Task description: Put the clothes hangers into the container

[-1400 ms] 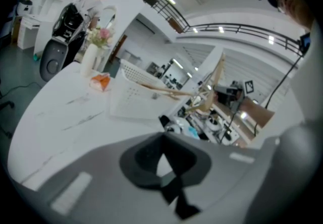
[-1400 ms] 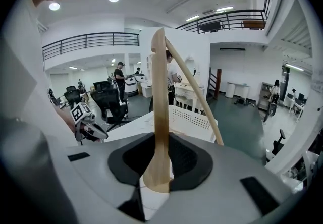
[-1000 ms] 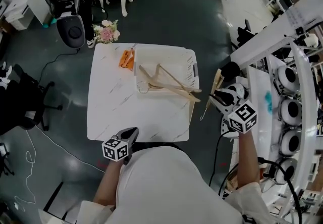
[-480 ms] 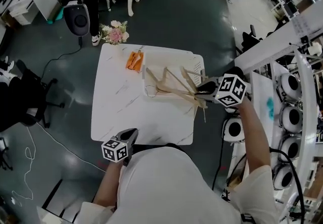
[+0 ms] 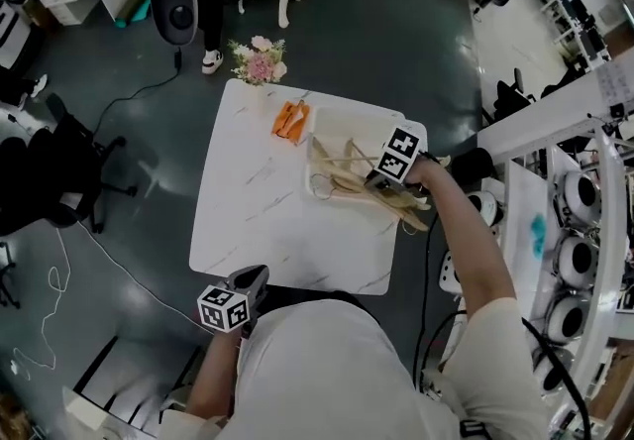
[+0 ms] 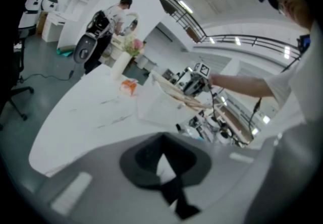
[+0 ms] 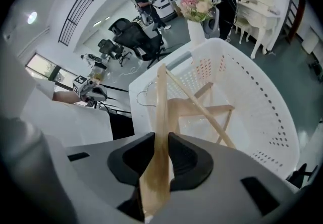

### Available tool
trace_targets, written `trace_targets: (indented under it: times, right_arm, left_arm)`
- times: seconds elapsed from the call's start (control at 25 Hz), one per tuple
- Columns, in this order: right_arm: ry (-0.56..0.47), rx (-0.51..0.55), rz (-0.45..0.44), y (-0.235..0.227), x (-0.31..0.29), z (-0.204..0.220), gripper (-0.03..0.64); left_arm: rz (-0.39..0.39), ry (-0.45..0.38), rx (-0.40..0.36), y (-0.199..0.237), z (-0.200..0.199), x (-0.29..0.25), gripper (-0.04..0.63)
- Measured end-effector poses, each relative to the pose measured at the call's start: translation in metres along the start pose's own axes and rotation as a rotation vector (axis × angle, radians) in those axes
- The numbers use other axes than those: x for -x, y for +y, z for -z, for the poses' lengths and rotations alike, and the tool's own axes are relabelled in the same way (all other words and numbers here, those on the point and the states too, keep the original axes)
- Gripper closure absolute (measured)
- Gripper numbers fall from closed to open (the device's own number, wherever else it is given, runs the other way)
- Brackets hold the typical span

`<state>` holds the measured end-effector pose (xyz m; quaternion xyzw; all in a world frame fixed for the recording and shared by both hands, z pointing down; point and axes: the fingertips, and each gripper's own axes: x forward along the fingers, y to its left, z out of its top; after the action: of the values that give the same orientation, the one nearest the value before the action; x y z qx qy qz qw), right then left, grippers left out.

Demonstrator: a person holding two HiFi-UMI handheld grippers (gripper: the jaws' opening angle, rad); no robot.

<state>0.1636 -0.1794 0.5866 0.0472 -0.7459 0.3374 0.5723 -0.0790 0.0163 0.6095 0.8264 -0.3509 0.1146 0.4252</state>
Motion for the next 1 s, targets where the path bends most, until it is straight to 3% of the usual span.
trace_targets:
  times: [0.28,0.6,0.76,1.0]
  right_arm:
    - [-0.077,-0.015,-0.023,-0.01,-0.011,-0.026,0.534]
    - [-0.091,0.011,0.044,-0.012,-0.017,-0.014,0.482]
    - [-0.101,0.08,0.108,-0.008,-0.019,-0.013,0.497]
    - [-0.083,0.245,0.07,0.027,-0.022,-0.018,0.505]
  left_arm:
    - [-0.047,-0.004,0.037,0.018,0.008,0.02,0.592]
    - [-0.019,0.002,0.02,0.01,0.007,0.012,0.592]
    - [-0.004,0.016,0.018,0.005,0.013,0.009,0.592]
    - [-0.002,0.021,0.023,0.005,0.019,0.01,0.592]
